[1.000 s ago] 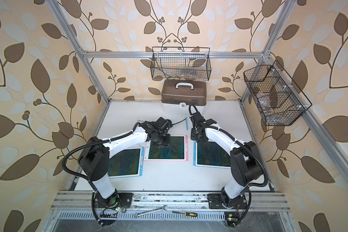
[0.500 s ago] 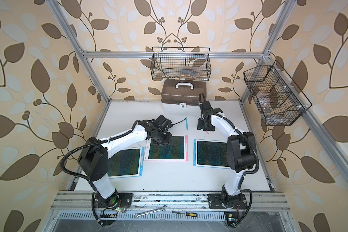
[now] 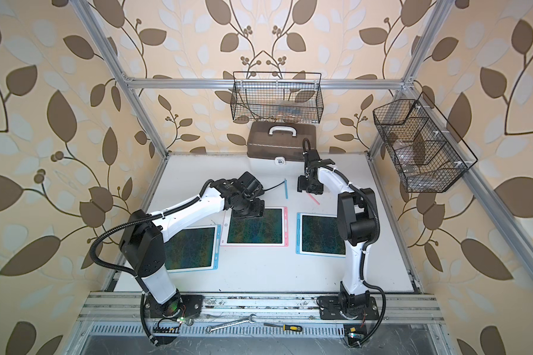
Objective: Place the stylus back onto the writing tablet
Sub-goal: Move the stylus to the center of the board.
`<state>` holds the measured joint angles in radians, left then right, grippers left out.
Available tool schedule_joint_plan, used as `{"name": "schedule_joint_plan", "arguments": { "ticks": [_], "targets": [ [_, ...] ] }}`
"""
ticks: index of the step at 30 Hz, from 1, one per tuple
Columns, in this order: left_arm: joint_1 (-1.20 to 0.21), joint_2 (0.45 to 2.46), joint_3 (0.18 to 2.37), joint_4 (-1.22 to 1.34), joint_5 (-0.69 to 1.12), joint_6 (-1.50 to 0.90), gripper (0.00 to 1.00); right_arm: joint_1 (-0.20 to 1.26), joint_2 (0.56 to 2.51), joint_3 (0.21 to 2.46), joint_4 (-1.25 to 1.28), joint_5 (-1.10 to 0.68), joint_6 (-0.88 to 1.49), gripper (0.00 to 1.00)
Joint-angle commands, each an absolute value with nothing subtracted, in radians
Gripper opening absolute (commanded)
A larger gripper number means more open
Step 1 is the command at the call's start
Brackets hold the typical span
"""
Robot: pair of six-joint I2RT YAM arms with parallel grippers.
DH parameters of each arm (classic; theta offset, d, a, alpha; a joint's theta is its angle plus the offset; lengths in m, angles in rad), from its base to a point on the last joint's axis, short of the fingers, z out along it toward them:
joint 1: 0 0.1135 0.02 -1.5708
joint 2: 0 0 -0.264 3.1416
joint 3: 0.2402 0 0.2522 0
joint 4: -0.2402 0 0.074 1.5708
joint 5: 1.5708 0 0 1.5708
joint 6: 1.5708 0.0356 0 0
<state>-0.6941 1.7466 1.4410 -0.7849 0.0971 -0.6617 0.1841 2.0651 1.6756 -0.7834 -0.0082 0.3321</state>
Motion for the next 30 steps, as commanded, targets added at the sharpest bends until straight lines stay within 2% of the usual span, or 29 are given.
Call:
{"name": "schedule_joint_plan", "arguments": {
  "ticks": [1,9,19,30],
  "targets": [
    [-0.693,1.734,1.474,-0.81,0.07,-0.681,0.78,0.188,2.068,1.726,-0.781,-0.04,0.342,0.7],
    [-0.692,1.764,1.495,-0.795,0.089,-0.685,0.78,0.248,2.112,1.788,-0.724,-0.076,0.446,0.82],
    [-0.692,1.748,1.481,-0.802,0.081,-0.671,0.78,0.226,2.168,1.764,-0.637,-0.03,0.568,0.87],
    [-0.692,1.741,1.47,-0.798,0.078,-0.663,0.79,0.186,2.193,1.747,-0.621,0.02,0.577,0.89]
  ]
}}
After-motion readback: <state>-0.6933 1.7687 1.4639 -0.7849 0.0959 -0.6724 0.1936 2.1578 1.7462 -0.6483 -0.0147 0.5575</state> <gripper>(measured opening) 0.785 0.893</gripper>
